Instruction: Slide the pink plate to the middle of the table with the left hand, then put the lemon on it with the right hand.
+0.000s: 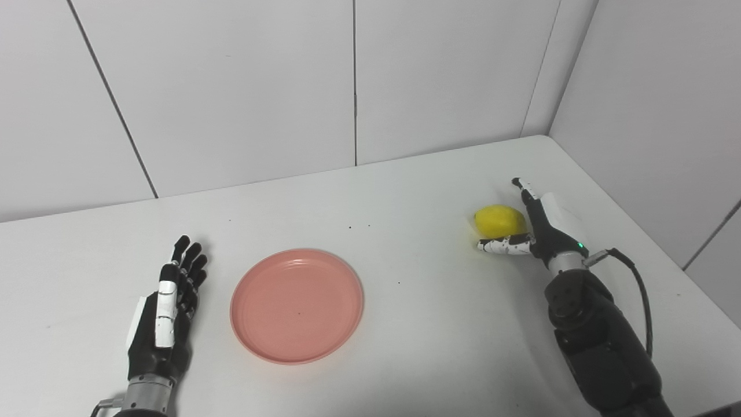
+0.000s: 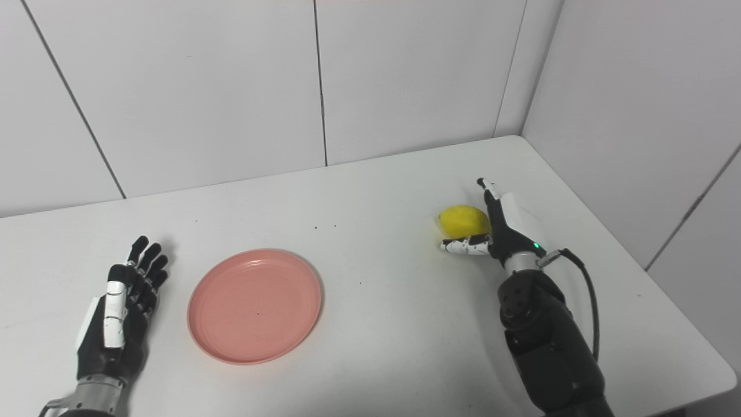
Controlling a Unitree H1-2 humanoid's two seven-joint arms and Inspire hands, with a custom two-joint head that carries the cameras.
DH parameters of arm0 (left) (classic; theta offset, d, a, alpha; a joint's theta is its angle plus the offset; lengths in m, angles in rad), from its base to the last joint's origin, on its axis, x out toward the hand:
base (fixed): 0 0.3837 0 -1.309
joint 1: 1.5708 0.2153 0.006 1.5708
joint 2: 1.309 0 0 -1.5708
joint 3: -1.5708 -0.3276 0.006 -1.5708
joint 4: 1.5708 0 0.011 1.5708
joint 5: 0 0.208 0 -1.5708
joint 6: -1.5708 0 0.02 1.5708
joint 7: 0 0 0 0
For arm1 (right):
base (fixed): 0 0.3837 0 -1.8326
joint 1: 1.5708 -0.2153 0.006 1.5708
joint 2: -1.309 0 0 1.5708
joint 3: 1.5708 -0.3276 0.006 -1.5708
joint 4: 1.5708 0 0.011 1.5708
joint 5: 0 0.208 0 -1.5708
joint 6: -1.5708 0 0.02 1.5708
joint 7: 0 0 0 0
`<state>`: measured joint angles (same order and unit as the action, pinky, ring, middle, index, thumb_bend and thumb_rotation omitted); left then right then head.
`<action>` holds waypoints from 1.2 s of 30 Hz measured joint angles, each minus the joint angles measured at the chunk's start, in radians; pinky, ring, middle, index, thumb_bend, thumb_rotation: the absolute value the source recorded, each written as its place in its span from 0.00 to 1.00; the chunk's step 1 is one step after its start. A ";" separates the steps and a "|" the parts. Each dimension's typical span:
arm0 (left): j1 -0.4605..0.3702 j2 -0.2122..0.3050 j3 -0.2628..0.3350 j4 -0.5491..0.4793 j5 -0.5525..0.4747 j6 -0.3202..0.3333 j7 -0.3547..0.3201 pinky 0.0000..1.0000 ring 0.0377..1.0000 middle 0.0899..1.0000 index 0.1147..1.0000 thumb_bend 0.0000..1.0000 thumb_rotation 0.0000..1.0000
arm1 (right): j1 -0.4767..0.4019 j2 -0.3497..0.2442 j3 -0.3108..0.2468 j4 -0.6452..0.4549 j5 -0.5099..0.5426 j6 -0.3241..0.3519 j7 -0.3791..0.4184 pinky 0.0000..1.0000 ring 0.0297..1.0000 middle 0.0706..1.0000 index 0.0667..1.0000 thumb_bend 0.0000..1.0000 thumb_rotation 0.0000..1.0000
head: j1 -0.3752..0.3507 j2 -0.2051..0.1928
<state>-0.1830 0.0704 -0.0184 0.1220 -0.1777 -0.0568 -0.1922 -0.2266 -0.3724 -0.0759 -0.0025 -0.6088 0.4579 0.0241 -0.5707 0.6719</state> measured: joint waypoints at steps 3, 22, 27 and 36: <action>0.000 0.001 0.000 -0.001 0.000 0.000 0.000 0.99 0.97 0.98 0.97 0.66 1.00 | -0.009 -0.007 0.000 0.008 0.014 -0.001 -0.009 0.71 0.83 0.88 0.87 0.86 0.14 | 0.000 0.000; 0.003 0.005 0.000 -0.006 0.000 0.003 0.000 0.98 0.97 0.97 0.97 0.65 1.00 | -0.029 -0.027 0.058 0.070 0.035 -0.074 -0.088 0.21 0.31 0.46 0.60 0.55 0.00 | -0.002 0.003; 0.003 0.005 -0.001 -0.006 0.000 0.003 0.000 0.99 0.97 0.98 0.97 0.64 1.00 | -0.028 -0.018 0.077 0.070 0.036 -0.074 -0.100 0.20 0.31 0.44 0.55 0.55 0.00 | 0.000 -0.002; 0.003 0.005 -0.001 -0.006 0.001 0.003 0.001 0.99 0.97 0.97 0.97 0.65 1.00 | -0.019 -0.014 0.082 0.059 0.036 -0.074 -0.110 0.19 0.29 0.43 0.46 0.52 0.00 | 0.011 0.002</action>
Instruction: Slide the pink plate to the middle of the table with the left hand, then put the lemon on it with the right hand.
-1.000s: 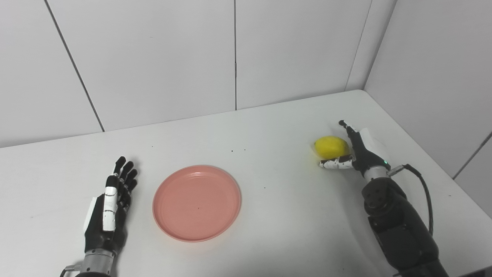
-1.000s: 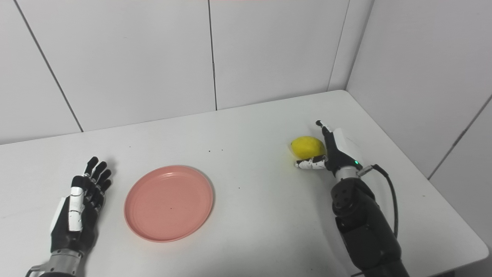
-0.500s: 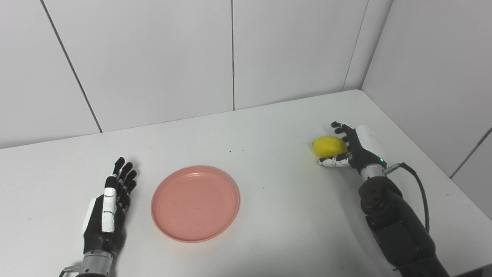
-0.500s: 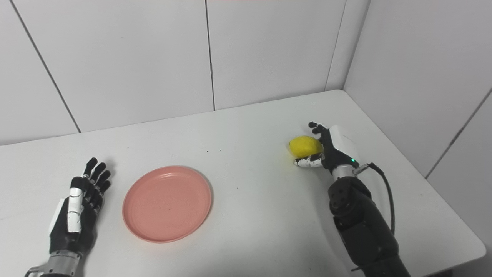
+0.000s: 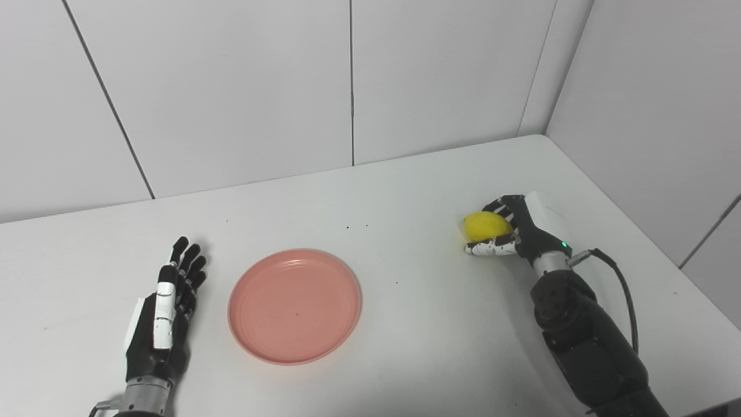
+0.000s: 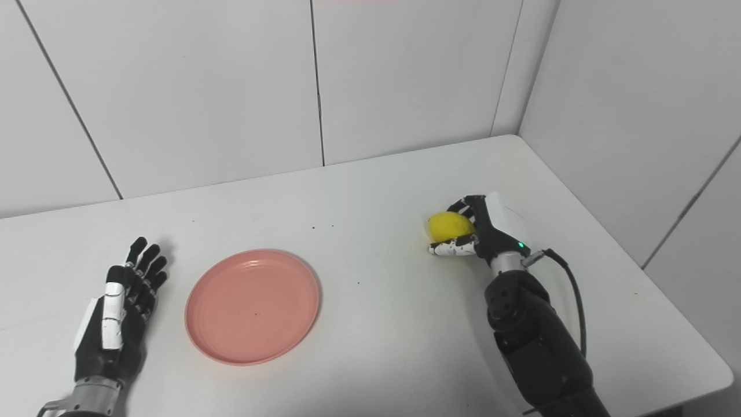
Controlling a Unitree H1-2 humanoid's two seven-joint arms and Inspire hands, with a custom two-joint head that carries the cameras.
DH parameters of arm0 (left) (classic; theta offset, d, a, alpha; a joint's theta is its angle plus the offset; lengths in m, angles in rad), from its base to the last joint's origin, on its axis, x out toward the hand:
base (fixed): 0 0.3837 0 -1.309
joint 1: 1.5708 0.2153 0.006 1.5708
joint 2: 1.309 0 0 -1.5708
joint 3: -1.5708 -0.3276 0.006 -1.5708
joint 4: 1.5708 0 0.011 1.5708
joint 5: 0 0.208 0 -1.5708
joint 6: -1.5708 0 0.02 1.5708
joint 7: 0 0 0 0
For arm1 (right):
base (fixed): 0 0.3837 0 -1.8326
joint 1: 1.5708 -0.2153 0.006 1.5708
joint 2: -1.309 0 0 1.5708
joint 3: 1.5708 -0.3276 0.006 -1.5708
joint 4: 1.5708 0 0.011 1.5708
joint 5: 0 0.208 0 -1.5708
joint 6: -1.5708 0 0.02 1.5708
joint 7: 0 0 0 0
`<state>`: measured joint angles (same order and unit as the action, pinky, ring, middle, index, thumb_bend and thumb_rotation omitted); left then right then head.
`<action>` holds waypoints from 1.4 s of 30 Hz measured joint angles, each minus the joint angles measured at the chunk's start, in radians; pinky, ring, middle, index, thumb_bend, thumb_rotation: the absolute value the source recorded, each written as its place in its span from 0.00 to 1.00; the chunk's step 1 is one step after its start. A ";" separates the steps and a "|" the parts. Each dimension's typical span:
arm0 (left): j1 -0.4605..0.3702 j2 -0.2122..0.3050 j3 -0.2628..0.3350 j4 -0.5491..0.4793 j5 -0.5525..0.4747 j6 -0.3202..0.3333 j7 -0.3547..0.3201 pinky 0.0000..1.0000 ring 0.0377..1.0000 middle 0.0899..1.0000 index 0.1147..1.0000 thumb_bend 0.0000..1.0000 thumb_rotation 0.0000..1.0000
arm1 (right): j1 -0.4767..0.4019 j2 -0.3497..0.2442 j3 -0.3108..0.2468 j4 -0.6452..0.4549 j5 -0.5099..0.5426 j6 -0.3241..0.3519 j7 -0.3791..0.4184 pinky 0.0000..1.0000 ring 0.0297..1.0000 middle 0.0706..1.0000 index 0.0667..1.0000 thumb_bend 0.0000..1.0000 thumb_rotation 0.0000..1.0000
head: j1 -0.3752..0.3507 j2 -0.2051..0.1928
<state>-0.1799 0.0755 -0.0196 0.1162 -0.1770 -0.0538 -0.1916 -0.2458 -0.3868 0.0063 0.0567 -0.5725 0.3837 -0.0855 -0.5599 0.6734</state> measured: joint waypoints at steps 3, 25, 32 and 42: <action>0.000 0.000 -0.001 0.000 0.001 0.000 0.002 0.98 0.97 0.97 0.96 0.64 1.00 | 0.007 0.001 0.001 -0.010 -0.001 0.000 -0.003 0.23 0.39 0.41 0.47 0.52 0.00 | 0.026 0.002; 0.026 -0.048 -0.025 -0.035 0.058 0.000 0.018 0.97 0.98 0.99 0.98 0.70 1.00 | 0.088 0.186 0.072 -0.206 0.005 -0.161 -0.120 0.17 0.25 0.44 0.45 0.52 0.00 | 0.254 0.014; 0.035 -0.075 -0.043 -0.046 0.107 0.000 0.045 0.95 0.97 0.98 0.98 0.70 1.00 | 0.084 0.198 0.123 -0.236 0.017 -0.187 -0.080 0.13 0.19 0.43 0.45 0.52 0.00 | 0.366 0.026; 0.050 -0.101 -0.071 -0.058 0.154 0.000 0.066 0.95 0.96 0.97 0.97 0.70 1.00 | 0.062 0.247 0.207 -0.246 0.027 -0.229 -0.031 0.17 0.24 0.43 0.45 0.52 0.00 | 0.476 0.034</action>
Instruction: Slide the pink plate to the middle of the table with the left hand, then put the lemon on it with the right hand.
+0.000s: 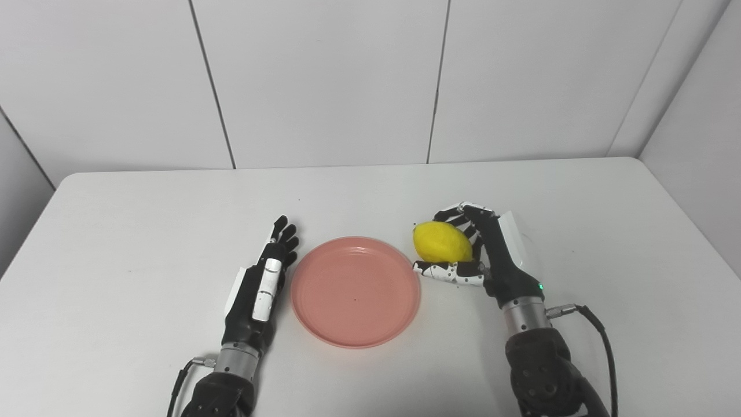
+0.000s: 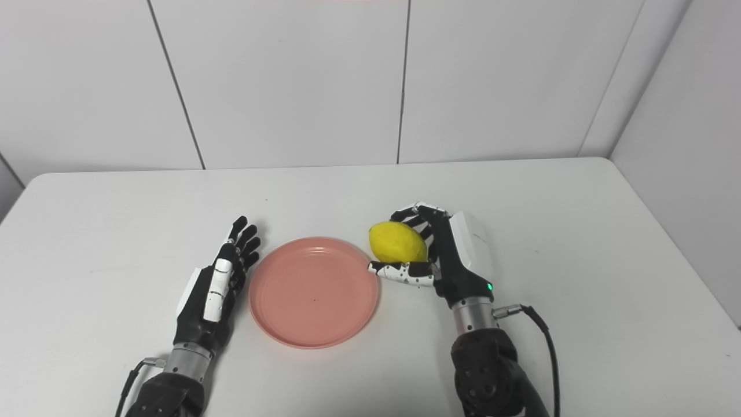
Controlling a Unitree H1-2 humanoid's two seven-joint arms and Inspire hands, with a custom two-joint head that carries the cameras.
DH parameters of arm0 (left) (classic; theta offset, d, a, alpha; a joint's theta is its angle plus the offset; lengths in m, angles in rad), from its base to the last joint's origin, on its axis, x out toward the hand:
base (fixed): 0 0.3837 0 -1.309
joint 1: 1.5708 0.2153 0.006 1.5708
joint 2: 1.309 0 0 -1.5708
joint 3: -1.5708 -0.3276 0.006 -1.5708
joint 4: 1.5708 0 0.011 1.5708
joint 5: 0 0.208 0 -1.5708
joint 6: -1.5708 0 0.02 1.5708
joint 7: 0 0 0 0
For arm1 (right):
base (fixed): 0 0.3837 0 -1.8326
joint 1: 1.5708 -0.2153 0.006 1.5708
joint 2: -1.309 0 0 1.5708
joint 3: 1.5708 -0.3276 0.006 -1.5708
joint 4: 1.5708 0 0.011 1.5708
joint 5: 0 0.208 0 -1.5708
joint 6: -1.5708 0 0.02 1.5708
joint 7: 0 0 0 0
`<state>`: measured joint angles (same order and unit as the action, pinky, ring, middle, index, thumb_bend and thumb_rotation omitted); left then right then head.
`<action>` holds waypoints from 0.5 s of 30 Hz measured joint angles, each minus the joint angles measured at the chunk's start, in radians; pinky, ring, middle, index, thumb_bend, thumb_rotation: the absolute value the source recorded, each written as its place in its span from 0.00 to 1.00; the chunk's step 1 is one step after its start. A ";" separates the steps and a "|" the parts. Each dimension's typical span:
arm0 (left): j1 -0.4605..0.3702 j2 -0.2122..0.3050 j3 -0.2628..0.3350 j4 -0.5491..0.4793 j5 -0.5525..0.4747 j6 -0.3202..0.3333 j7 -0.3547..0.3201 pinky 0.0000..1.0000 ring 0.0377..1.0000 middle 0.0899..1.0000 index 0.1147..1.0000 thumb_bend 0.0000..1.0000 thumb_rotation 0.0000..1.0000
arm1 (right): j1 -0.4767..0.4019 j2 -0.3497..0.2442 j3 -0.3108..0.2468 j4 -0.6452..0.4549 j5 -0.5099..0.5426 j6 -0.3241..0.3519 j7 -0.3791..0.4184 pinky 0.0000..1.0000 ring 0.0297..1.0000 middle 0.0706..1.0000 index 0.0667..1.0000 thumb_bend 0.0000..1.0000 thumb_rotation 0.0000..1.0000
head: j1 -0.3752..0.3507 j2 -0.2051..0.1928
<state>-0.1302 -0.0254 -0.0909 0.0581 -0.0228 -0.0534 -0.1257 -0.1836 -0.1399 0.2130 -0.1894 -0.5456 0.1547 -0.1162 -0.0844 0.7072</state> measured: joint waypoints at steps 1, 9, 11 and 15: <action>0.000 -0.001 -0.003 0.000 0.005 0.000 0.005 0.95 0.96 0.97 0.97 0.69 1.00 | 0.000 0.004 0.008 -0.004 0.002 0.000 0.014 0.18 0.24 0.43 0.45 0.52 0.00 | 0.006 -0.002; -0.001 -0.008 -0.017 0.008 0.042 -0.006 0.020 0.98 0.98 0.98 0.98 0.71 1.00 | -0.006 0.035 0.075 -0.013 -0.024 -0.002 0.054 0.14 0.18 0.43 0.45 0.52 0.00 | 0.049 -0.006; -0.001 -0.014 -0.022 0.008 0.049 -0.006 0.025 0.98 0.98 0.98 0.98 0.72 1.00 | -0.013 0.039 0.083 -0.002 -0.029 -0.008 0.063 0.14 0.18 0.43 0.45 0.52 0.00 | 0.057 -0.008; 0.000 -0.025 -0.029 0.008 0.064 -0.005 0.031 0.99 0.98 0.98 0.98 0.71 1.00 | -0.030 0.044 0.100 0.016 -0.035 -0.009 0.068 0.16 0.21 0.43 0.45 0.52 0.00 | 0.066 -0.008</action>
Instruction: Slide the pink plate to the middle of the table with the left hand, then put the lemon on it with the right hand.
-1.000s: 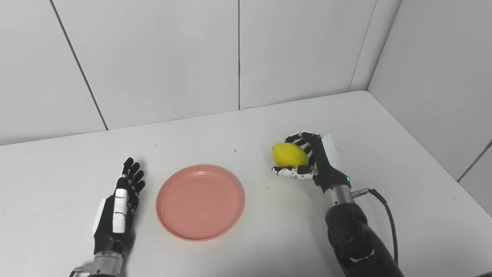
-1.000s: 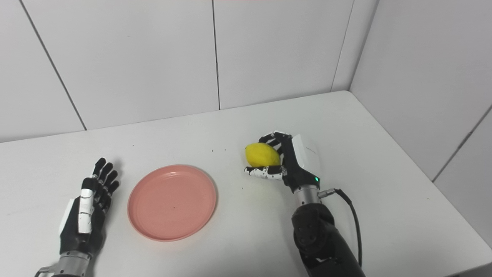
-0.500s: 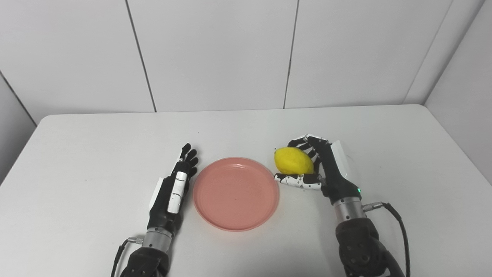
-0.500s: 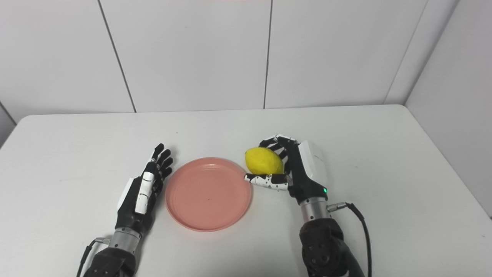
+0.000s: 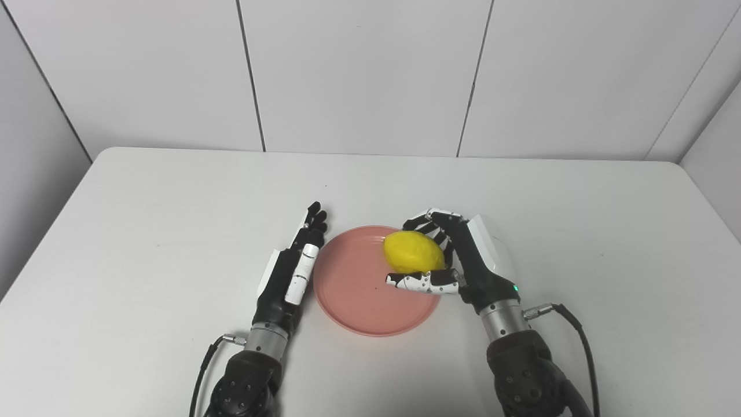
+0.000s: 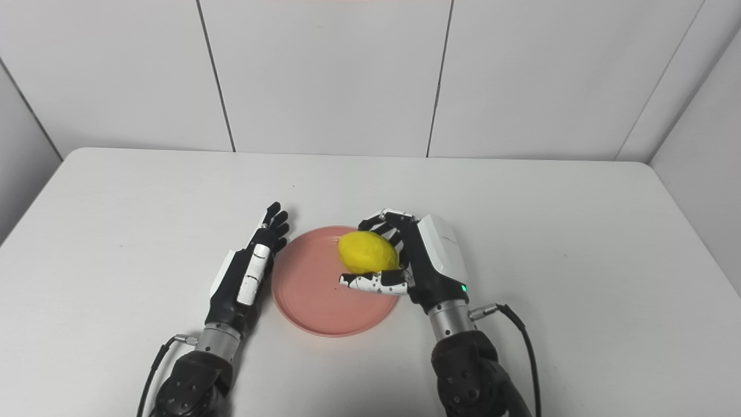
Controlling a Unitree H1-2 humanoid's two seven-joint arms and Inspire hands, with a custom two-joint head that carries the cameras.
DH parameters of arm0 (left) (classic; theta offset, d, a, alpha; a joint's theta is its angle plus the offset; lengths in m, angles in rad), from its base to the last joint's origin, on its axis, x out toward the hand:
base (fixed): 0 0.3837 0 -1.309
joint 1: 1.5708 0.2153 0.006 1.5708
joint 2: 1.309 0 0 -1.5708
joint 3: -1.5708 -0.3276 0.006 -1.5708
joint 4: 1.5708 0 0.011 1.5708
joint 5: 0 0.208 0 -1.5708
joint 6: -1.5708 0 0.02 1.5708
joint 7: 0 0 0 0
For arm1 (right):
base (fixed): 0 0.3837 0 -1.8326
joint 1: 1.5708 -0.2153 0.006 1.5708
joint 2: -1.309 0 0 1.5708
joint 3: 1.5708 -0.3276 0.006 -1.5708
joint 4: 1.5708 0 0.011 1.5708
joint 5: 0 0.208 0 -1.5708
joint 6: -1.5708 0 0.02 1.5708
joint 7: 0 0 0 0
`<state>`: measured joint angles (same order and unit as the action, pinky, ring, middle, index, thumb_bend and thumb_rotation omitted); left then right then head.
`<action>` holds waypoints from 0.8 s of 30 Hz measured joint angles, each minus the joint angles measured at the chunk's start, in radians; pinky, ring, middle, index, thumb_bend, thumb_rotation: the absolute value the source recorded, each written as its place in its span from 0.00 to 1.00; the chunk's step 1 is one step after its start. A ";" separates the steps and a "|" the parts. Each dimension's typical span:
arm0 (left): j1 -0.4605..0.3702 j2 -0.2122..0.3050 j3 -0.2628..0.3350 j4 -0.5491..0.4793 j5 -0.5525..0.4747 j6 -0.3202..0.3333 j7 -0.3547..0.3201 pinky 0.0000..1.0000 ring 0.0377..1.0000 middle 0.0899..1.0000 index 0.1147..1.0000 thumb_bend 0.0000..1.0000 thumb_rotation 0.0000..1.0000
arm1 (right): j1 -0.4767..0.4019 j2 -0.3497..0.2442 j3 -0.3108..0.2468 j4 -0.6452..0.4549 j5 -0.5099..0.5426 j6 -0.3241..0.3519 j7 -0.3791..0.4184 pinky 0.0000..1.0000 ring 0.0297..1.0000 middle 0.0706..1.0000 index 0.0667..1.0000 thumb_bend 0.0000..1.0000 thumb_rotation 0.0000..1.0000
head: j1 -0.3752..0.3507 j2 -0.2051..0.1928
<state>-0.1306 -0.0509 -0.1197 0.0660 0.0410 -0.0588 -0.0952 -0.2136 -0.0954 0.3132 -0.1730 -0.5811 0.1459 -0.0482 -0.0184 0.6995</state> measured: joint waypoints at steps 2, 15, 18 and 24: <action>0.001 -0.006 -0.001 0.000 0.002 0.000 0.002 1.00 0.99 0.98 0.98 0.71 1.00 | -0.016 0.000 0.013 0.018 -0.012 -0.001 0.009 0.16 0.21 0.43 0.45 0.52 0.00 | 0.002 0.000; 0.009 -0.011 -0.015 -0.011 0.037 0.009 0.031 1.00 1.00 0.99 0.97 0.71 1.00 | -0.082 0.017 0.092 0.149 -0.075 -0.015 0.034 0.19 0.25 0.44 0.45 0.52 0.00 | -0.003 0.006; 0.009 -0.012 -0.016 -0.012 0.038 0.009 0.032 1.00 1.00 0.99 0.98 0.70 1.00 | -0.087 0.014 0.107 0.183 -0.097 -0.041 0.032 0.18 0.23 0.43 0.45 0.52 0.00 | -0.011 0.006; 0.010 -0.012 -0.015 -0.012 0.038 0.009 0.039 1.00 0.99 0.98 0.98 0.72 1.00 | -0.106 0.015 0.117 0.263 -0.115 -0.078 0.005 0.18 0.22 0.43 0.45 0.52 0.00 | -0.018 0.002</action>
<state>-0.1210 -0.0633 -0.1352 0.0544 0.0792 -0.0497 -0.0565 -0.3196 -0.0800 0.4298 0.0904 -0.6965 0.0682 -0.0428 -0.0368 0.7010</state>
